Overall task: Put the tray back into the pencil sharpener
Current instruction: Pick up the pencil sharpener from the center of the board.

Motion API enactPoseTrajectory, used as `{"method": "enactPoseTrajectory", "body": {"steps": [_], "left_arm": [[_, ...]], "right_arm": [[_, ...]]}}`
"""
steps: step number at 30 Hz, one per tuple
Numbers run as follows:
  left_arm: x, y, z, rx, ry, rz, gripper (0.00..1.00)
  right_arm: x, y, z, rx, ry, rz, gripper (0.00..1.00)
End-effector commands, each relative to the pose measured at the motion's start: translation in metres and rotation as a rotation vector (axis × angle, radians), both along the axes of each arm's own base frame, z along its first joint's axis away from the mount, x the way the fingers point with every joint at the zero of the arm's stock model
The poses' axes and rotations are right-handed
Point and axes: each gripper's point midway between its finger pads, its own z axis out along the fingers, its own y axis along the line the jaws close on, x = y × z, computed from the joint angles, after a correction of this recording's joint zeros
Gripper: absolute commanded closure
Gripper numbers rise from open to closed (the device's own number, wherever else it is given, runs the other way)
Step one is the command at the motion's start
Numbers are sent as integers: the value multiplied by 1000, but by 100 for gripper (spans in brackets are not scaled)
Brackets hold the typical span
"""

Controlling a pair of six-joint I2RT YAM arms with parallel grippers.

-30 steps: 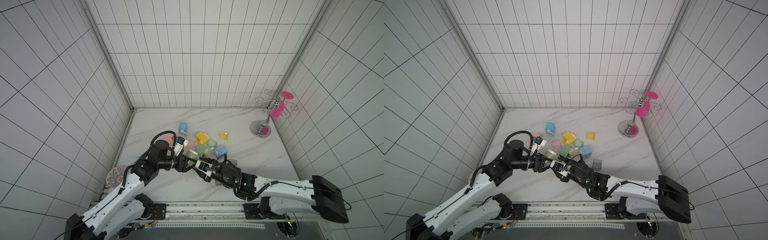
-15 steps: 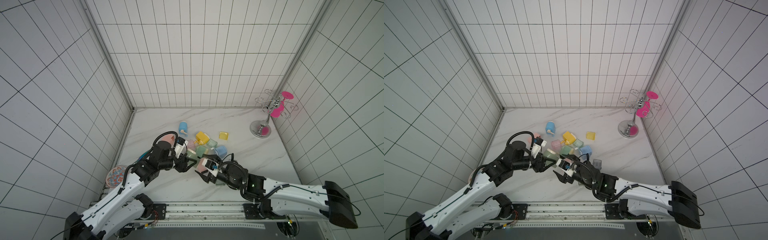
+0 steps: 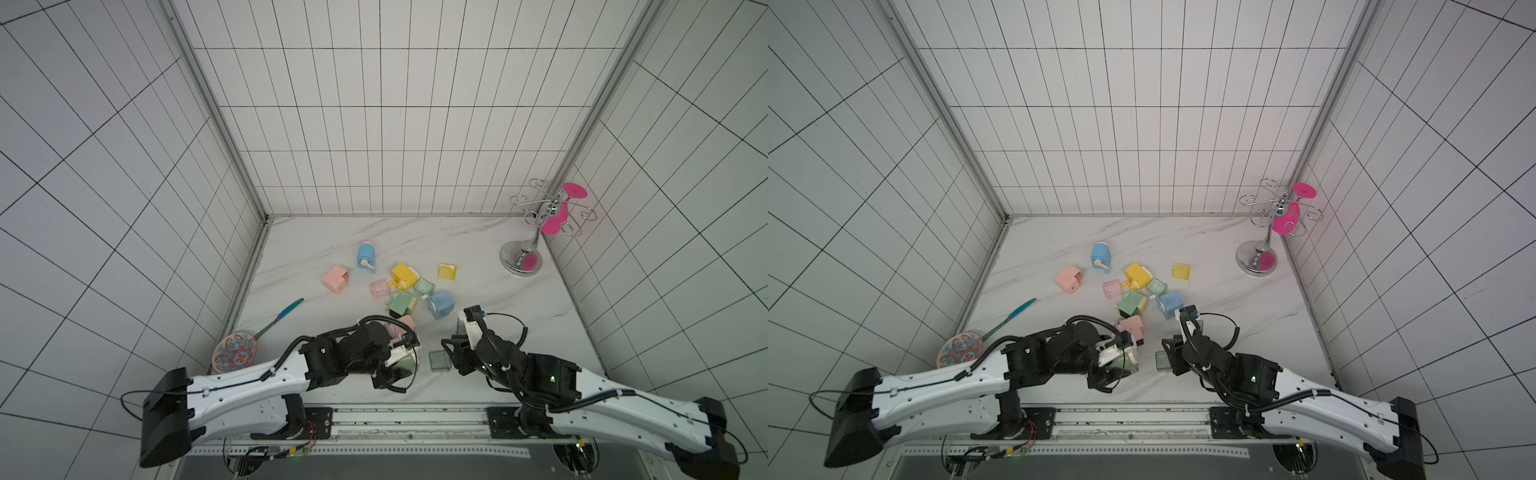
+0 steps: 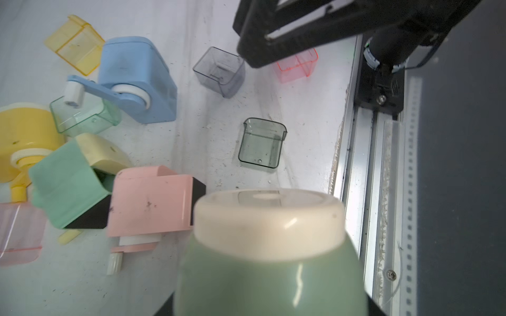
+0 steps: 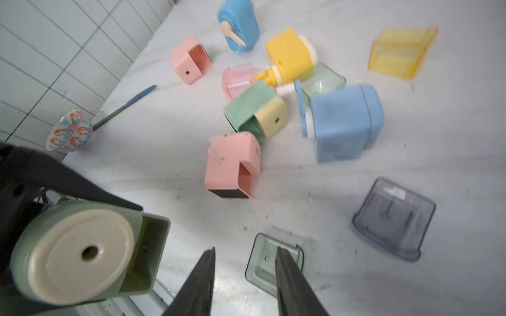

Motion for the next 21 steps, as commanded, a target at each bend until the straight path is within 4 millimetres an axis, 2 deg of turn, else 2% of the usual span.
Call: {"method": "enactPoseTrajectory", "body": {"steps": [1, 6, 9, 14, 21], "left_arm": [[3, -11, -10, 67, -109, -72, 97], [5, -21, -35, 198, -144, -123, 98], [9, -28, -42, 233, -151, -133, 98], [17, -35, -47, 231, -175, -105, 97], [25, -45, -42, 154, -172, -62, 91]], "right_arm": [[-13, -24, -30, -2, 203, -138, 67], [-10, -25, -42, 15, 270, -154, 68], [-8, -17, -45, 50, 306, -128, 68], [-7, -6, -58, 74, 361, -107, 68], [-4, -4, -77, 101, 420, -112, 68]]}}
